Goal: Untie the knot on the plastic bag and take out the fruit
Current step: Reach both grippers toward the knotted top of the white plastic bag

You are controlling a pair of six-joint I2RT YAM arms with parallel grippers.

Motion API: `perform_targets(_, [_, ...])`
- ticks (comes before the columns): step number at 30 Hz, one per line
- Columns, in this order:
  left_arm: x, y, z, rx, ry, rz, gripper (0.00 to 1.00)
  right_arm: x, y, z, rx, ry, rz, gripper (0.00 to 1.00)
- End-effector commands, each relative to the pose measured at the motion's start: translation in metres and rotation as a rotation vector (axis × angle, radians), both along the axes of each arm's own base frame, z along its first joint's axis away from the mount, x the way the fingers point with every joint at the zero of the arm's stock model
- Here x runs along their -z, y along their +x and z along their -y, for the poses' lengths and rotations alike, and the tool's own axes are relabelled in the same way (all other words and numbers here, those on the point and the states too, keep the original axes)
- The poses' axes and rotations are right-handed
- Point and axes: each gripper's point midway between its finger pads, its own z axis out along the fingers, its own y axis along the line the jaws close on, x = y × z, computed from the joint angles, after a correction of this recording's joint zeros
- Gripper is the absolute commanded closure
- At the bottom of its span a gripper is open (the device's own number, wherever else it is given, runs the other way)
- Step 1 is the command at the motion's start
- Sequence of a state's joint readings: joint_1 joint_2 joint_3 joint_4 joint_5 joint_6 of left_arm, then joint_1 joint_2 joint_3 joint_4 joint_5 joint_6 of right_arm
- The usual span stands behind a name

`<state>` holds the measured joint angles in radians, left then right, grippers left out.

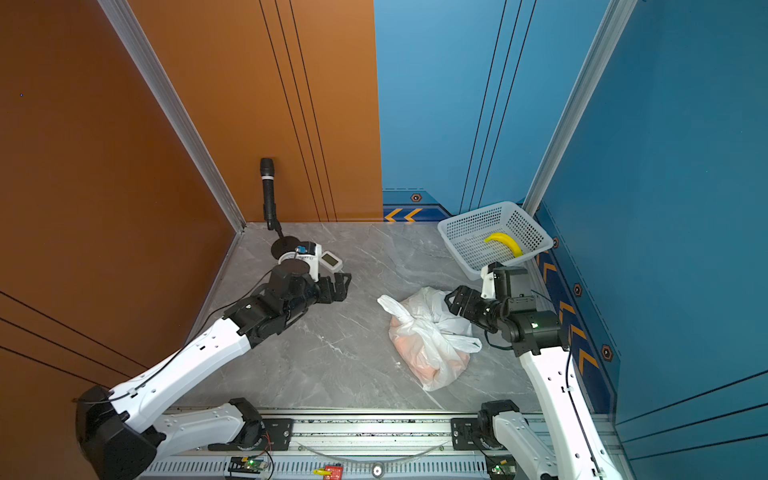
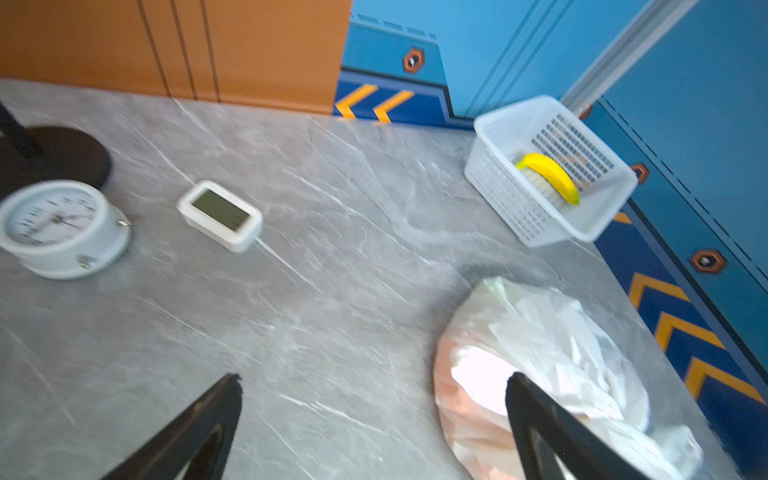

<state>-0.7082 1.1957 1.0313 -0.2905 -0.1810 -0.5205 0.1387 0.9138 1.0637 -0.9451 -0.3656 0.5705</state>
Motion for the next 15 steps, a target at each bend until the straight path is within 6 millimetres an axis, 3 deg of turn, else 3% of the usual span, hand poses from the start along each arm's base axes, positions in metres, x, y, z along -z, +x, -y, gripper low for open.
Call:
perform_targets(1, [-0.004,-0.020,0.038,0.081,-0.023,-0.051,0.05,0.030,-0.013,-0.008,-0.004,0.007,-0.156,0.20])
perform_targets(6, [0.001,-0.050,0.102,0.296,0.010,-0.072,0.12,0.048,-0.001,-0.019,-0.011,0.000,-0.223,0.24])
perform_targets(11, [0.014,-0.079,0.159,0.592,0.056,-0.079,0.13,0.070,0.008,-0.018,0.006,-0.064,-0.269,0.27])
perform_targets(15, [0.030,-0.087,0.180,0.677,0.123,-0.098,0.21,0.086,0.008,-0.015,0.004,-0.098,-0.301,0.27])
